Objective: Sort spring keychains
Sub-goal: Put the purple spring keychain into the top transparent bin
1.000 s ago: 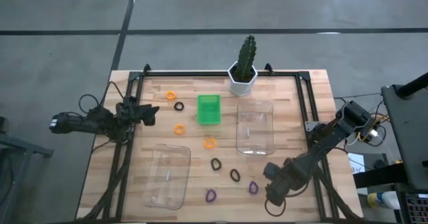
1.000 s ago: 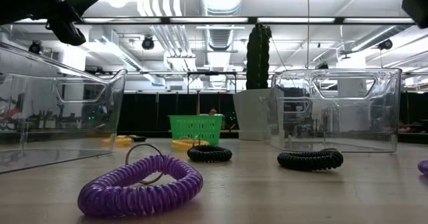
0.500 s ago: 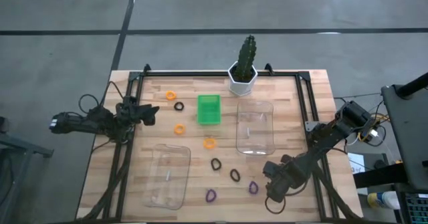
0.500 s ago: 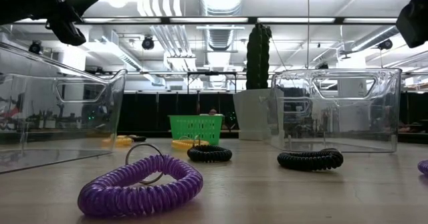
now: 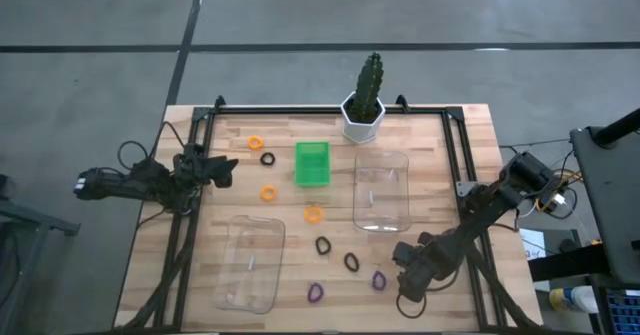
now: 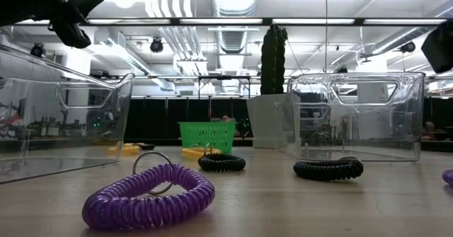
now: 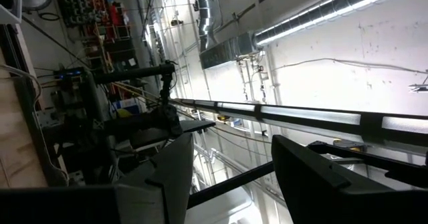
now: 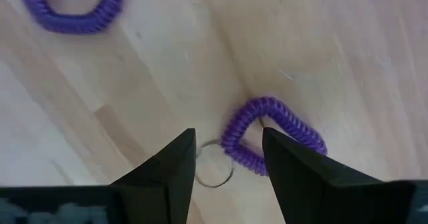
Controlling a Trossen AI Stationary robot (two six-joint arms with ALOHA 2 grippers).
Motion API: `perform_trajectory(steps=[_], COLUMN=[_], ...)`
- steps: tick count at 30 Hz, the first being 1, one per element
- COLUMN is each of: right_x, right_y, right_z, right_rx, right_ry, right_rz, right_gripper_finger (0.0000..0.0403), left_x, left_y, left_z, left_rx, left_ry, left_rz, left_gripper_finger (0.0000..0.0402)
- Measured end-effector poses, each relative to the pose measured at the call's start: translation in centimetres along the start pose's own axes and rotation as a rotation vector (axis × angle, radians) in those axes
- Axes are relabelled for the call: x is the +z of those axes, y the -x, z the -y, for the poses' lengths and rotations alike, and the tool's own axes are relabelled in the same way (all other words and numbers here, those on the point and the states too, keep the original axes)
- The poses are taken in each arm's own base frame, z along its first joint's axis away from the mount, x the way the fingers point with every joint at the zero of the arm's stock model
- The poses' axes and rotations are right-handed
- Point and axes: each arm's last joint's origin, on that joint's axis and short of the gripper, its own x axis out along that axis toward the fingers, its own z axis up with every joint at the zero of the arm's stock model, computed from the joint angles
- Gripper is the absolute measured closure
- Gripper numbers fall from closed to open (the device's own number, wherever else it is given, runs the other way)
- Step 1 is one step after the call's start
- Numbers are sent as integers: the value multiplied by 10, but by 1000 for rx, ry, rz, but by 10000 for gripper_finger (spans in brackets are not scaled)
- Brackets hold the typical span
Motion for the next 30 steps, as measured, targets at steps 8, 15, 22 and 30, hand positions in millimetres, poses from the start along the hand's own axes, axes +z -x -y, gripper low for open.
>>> perform_trajectory(steps=[8, 15, 22, 30], right_x=[0, 0, 0, 5], right_y=[-13, -14, -13, 22], right_z=[-1, 1, -1, -30], right_rx=[-50, -55, -29, 174], right_ry=[21, -10, -51, -12], right_rz=[-15, -24, -61, -78], right_gripper_finger=[238, 289, 385, 393], left_x=[0, 0, 0, 0], left_y=[0, 0, 0, 0], left_z=[0, 0, 0, 0], left_rx=[0, 0, 0, -1], left_ry=[11, 13, 13, 22], left_rz=[0, 0, 1, 1], left_gripper_finger=[207, 207, 207, 207])
